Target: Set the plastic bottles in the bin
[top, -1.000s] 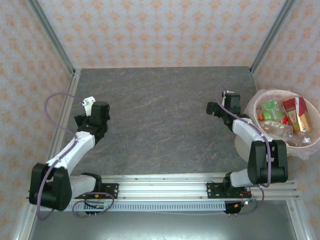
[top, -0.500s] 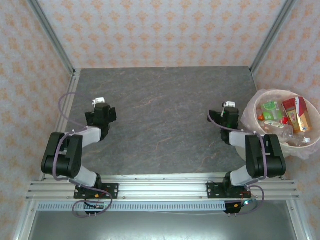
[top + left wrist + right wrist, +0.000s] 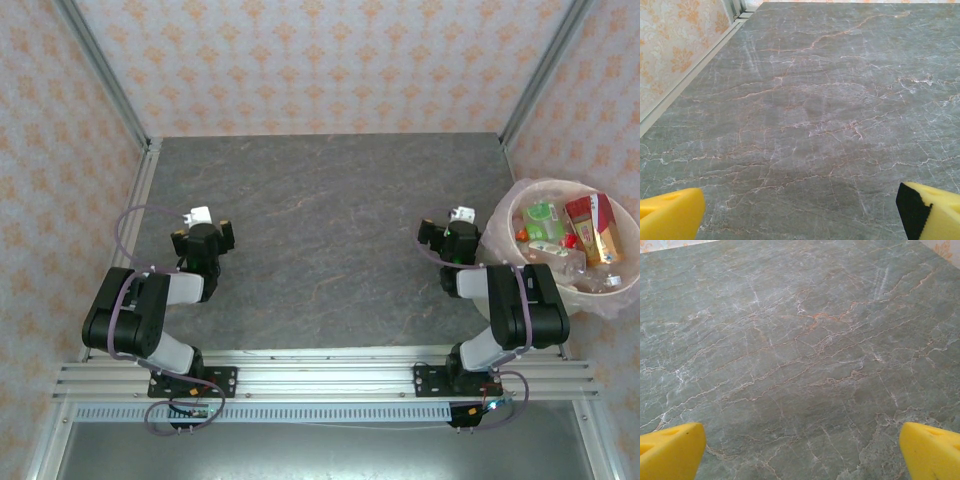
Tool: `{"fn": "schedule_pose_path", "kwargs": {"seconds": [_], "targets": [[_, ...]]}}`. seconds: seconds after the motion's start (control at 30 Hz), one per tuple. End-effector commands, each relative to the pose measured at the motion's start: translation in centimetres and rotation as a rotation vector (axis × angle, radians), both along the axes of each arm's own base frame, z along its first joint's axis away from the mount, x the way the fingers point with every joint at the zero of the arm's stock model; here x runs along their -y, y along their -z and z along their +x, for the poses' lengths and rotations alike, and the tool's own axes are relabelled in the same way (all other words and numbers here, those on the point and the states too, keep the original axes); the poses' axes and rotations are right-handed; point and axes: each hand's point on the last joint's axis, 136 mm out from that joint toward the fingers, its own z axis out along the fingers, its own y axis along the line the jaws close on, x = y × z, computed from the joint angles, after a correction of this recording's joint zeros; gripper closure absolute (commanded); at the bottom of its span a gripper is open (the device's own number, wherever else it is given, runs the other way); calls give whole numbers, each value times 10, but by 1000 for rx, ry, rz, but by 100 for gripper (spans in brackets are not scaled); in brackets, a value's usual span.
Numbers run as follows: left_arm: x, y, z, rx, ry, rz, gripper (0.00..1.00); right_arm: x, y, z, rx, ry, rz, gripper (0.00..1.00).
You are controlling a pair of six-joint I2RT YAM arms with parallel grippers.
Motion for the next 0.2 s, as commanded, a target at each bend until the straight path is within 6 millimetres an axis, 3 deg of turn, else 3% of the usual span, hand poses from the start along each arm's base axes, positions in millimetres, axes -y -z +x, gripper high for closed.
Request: {"fn": "schedule_pose_path", "kwargs": {"seconds": [0.0, 0.17], "targets": [[0, -19, 9, 56, 2, 17, 0, 5, -17, 8, 61, 27, 6, 1], [1, -20, 9, 59, 4, 18, 0, 4, -16, 8, 59, 26, 6, 1]]}}
